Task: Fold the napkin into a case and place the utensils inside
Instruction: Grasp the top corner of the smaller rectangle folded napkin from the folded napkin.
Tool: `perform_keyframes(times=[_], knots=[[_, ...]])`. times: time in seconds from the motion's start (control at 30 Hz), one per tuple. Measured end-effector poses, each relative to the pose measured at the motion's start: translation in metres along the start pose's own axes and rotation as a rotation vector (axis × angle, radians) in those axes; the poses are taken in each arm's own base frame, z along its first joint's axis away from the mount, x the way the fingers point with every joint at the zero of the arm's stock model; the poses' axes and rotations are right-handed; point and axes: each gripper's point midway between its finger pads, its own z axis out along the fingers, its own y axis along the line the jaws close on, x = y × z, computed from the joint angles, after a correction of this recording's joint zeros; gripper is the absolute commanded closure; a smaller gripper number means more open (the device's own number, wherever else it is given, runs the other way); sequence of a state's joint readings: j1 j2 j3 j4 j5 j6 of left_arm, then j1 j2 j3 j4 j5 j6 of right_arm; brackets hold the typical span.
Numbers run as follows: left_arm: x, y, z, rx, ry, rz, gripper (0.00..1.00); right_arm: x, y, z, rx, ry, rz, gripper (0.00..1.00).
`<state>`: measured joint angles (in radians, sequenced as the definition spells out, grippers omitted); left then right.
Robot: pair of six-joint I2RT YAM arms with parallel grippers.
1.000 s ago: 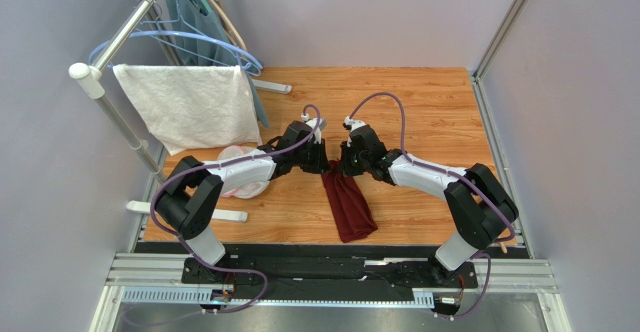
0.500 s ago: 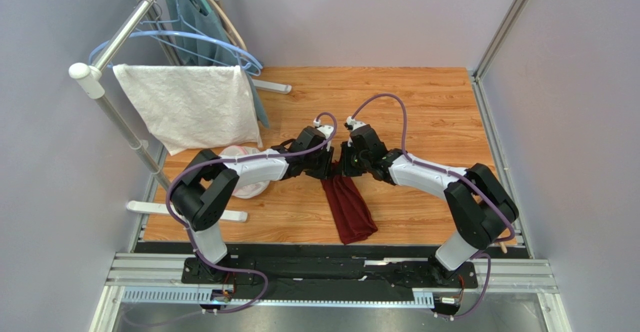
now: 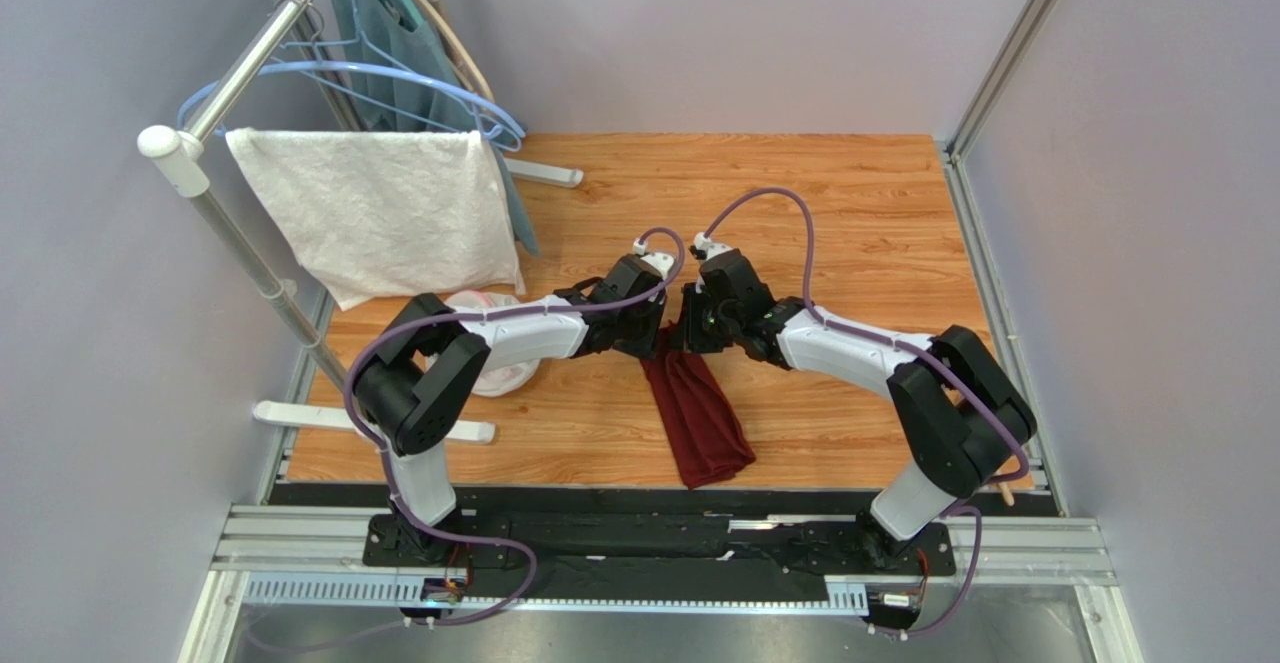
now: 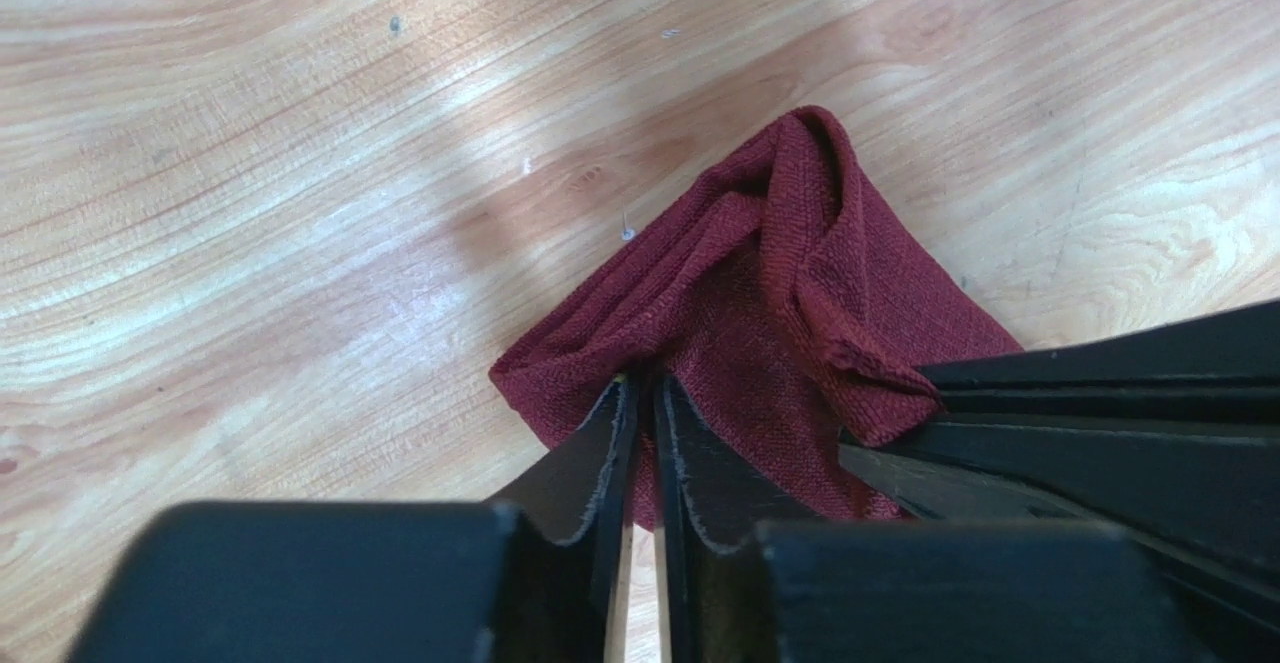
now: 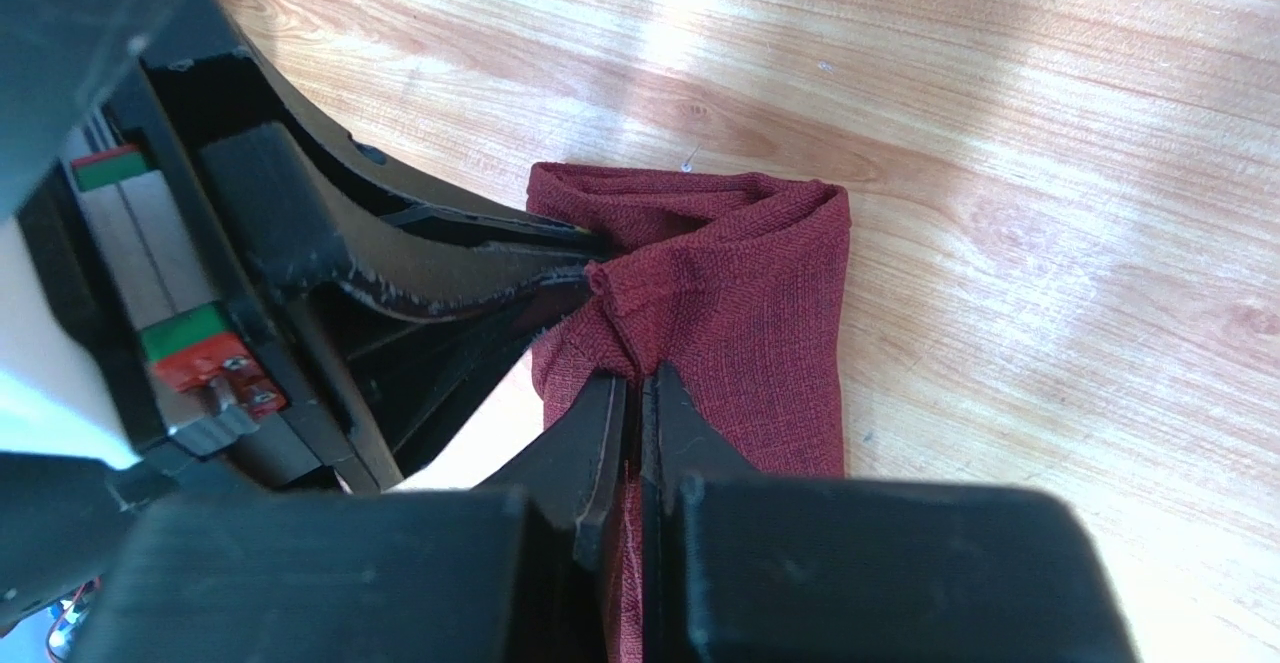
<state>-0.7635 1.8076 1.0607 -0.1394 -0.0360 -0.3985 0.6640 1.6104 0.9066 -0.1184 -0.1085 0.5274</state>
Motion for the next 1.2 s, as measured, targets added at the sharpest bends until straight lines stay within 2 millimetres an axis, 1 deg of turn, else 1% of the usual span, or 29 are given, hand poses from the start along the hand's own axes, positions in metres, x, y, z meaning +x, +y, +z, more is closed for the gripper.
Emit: perform_keyframes(times=[0.13,0.3,0.4,0.53,0.6,0.9,1.03,1.2], knots=[[-0.002,0.001,0.0,-0.008,-0.002,0.002,1.0,0.0,0.0,0.0,0.0,0.001,0.002,1.0],[-0.006,0.001,-0.002,-0.01,-0.016,0.001,1.0,0.001,0.0,0.0,0.0,0.002,0.008,1.0],[-0.014,-0.002,-0.01,0.012,-0.05,-0.016,1.0,0.003,0.001,0.002,0.003,0.006,0.015,1.0],[-0.029,-0.004,-0.023,0.04,-0.117,-0.054,1.0,0.012,0.0,0.008,0.017,0.031,0.032,1.0],[-0.032,-0.003,-0.026,0.049,-0.14,-0.072,1.0,0.017,0.001,0.012,0.024,0.042,0.044,1.0],[-0.023,-0.005,-0.024,0.08,-0.15,-0.106,1.0,0.032,0.003,0.023,0.05,0.072,0.061,1.0],[-0.021,-0.008,-0.022,0.103,-0.157,-0.112,1.0,0.03,0.006,0.03,0.061,0.077,0.054,1.0],[-0.021,-0.01,-0.022,0.126,-0.168,-0.128,1.0,0.025,0.009,0.031,0.079,0.077,0.071,1.0]])
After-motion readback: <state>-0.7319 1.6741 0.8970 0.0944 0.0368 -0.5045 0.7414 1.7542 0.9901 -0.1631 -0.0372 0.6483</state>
